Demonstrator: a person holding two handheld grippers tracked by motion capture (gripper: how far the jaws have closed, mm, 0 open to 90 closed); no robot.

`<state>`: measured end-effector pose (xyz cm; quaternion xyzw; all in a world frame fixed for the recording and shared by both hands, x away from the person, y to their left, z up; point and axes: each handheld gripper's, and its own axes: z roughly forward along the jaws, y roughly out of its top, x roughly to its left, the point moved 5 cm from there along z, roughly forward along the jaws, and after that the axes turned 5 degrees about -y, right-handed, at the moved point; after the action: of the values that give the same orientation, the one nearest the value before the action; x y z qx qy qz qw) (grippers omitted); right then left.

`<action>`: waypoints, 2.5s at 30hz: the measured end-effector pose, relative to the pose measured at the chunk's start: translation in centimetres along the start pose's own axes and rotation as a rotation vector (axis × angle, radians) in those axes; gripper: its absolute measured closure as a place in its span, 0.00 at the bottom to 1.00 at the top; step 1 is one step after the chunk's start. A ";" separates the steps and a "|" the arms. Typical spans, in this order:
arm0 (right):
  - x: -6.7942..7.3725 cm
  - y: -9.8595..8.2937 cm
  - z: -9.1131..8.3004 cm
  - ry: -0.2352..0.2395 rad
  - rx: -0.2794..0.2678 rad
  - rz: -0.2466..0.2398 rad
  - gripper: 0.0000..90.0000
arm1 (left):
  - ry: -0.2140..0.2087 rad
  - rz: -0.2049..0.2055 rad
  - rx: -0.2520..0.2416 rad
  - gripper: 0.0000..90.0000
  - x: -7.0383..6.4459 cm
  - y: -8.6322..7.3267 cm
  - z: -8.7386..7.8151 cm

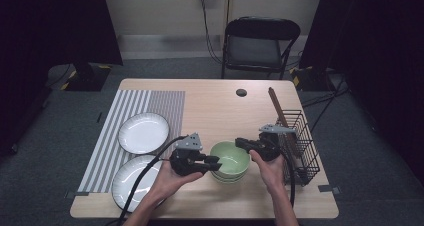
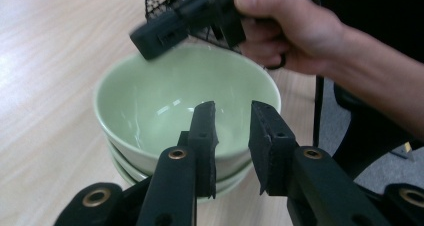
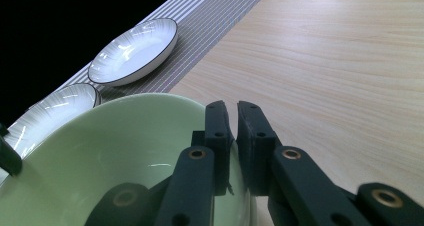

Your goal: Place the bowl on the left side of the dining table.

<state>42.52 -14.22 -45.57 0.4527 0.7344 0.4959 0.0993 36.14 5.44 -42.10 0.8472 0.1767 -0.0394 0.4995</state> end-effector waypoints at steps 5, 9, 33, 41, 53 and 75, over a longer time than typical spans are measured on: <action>-0.1 0.0 0.0 0.012 0.000 0.003 0.94 | -0.046 0.015 0.010 0.79 -0.9 0.4 1.3; -0.1 0.0 0.0 0.013 0.000 0.004 0.94 | -0.069 0.045 0.061 0.78 -1.2 0.6 2.6; -0.2 0.0 0.0 0.009 0.016 -0.011 0.93 | -0.099 0.125 0.244 0.89 -1.7 0.8 6.5; -0.3 -0.2 -0.1 0.003 0.024 -0.025 0.91 | -0.114 0.085 0.226 0.90 -1.5 1.2 6.3; -0.5 -0.4 0.1 0.016 0.050 -0.026 0.86 | -0.206 -0.037 0.143 0.92 -0.6 3.8 5.2; -0.7 -0.6 0.2 0.026 0.075 -0.051 0.89 | -0.199 -0.013 0.174 0.89 -0.7 2.7 5.7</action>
<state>42.64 -14.71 -46.37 0.4308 0.7650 0.4710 0.0855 37.01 -0.82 -42.49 0.8780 0.1277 -0.1415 0.4392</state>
